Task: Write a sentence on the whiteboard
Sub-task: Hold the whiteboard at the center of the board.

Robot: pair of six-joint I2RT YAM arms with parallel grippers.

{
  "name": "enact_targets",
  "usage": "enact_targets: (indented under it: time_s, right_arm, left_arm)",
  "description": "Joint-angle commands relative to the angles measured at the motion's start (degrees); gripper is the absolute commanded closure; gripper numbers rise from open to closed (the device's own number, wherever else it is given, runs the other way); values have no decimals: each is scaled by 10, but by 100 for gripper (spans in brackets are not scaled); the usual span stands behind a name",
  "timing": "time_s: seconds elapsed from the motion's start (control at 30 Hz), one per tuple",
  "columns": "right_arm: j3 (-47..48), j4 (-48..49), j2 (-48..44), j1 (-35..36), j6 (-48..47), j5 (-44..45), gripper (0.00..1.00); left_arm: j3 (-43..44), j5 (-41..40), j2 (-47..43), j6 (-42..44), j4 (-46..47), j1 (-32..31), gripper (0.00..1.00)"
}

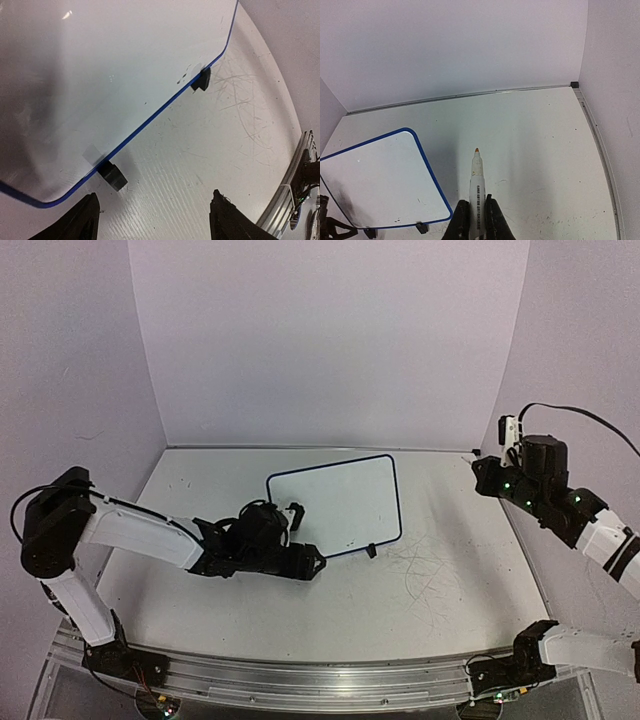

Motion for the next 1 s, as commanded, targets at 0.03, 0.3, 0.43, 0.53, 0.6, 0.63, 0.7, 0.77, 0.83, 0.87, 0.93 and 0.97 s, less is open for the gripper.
enact_targets:
  time_s: [0.03, 0.3, 0.43, 0.53, 0.6, 0.63, 0.7, 0.77, 0.83, 0.87, 0.93, 0.97]
  right_arm:
    - [34, -21, 21, 0, 3, 32, 100]
    - [59, -42, 48, 0, -23, 38, 100]
    - [80, -59, 64, 1, -37, 57, 100]
    - [102, -72, 83, 3, -53, 50, 100]
    - [112, -72, 88, 9, -61, 46, 100]
    - [115, -66, 88, 14, -68, 37, 100]
    - [120, -48, 85, 29, -84, 7, 100]
    - [132, -33, 90, 47, -95, -9, 100]
    - [159, -32, 108, 72, -101, -8, 100]
    - [171, -32, 119, 88, -103, -2, 100]
    - [199, -32, 140, 125, -108, 7, 100]
    - [210, -31, 152, 142, -109, 11, 100]
  left_arm:
    - [-37, -55, -120, 4, 18, -1, 23]
    - [-44, -122, -220, 29, -50, 26, 20]
    - [-71, -112, -275, 17, -63, 87, 16]
    - [-98, -106, -310, 6, -63, 124, 13]
    - [-106, -115, -324, 13, -63, 130, 11]
    - [-110, -118, -329, 19, -63, 131, 11]
    - [-122, -110, -335, 11, -55, 144, 8]
    - [-153, -61, -347, -10, -16, 181, 7]
    - [-179, -25, -356, -38, 16, 214, 6]
    - [-186, -18, -357, -45, 23, 224, 5]
    - [-191, -12, -355, -43, 29, 229, 4]
    - [-192, -4, -353, -38, 34, 229, 4]
